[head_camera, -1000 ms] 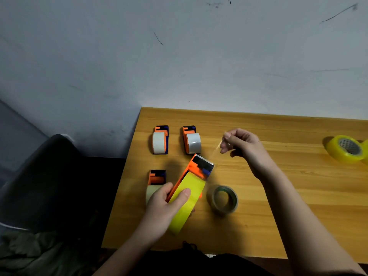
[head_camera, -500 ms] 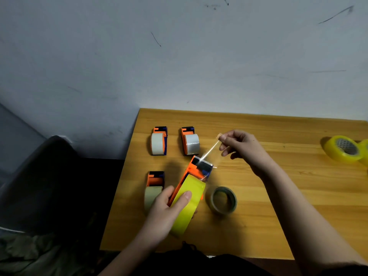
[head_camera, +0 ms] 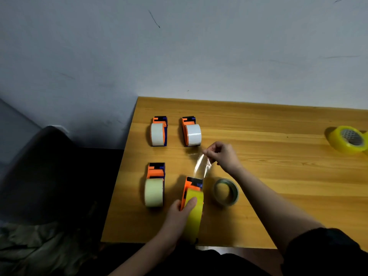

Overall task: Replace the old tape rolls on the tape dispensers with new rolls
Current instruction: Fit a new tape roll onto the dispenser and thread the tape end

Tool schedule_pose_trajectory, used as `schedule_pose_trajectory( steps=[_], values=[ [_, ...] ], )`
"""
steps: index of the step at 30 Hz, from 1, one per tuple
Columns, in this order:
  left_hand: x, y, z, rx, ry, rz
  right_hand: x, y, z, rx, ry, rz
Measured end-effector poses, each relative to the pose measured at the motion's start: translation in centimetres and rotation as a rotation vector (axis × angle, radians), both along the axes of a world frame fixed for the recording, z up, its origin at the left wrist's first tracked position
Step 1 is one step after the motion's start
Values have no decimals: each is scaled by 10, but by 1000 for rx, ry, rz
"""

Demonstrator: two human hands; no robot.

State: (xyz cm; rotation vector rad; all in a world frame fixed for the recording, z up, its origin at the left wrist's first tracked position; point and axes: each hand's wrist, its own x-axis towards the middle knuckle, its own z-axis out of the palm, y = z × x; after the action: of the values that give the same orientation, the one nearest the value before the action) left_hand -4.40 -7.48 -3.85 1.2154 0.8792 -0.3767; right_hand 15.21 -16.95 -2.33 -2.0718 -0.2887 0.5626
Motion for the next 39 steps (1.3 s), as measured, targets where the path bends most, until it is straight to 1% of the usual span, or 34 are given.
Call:
schedule_pose_trajectory(
  steps=[3,7,9,11,13,15,17,18,20,21,26,28,32,36,39],
  values=[
    [1,0,-4,8,19,-1,1,7,-17,-83,-12,-11],
    [9,6,-6,-67,53,-12,3,19,-28,-148,-22,-25],
    [13,12,-6,-84,86,-47,5,24,-34,-202,-40,-10],
    [17,18,-4,-50,108,-114,6,26,-41,-242,-50,-16],
    [22,24,-3,59,143,-234,7,28,-49,-282,-48,-23],
    [26,27,-4,263,141,-307,9,30,-57,-312,-53,-14],
    [28,28,-7,510,81,-357,11,30,-62,-357,-65,2],
    [28,27,-8,626,46,-415,12,30,-65,-389,-73,20],
    [30,28,-8,791,-40,-528,13,30,-70,-461,-107,66],
    [32,28,-8,829,-78,-576,13,30,-73,-486,-119,89],
    [43,35,-12,877,-231,-792,16,28,-83,-545,-175,183],
    [46,36,-14,924,-278,-878,18,26,-84,-576,-219,242],
    [49,39,-14,983,-293,-961,20,23,-85,-644,-246,343],
    [52,40,-12,1047,-301,-1001,21,22,-84,-677,-246,378],
    [54,39,-11,1039,-275,-1032,23,21,-81,-709,-266,418]
  ],
)
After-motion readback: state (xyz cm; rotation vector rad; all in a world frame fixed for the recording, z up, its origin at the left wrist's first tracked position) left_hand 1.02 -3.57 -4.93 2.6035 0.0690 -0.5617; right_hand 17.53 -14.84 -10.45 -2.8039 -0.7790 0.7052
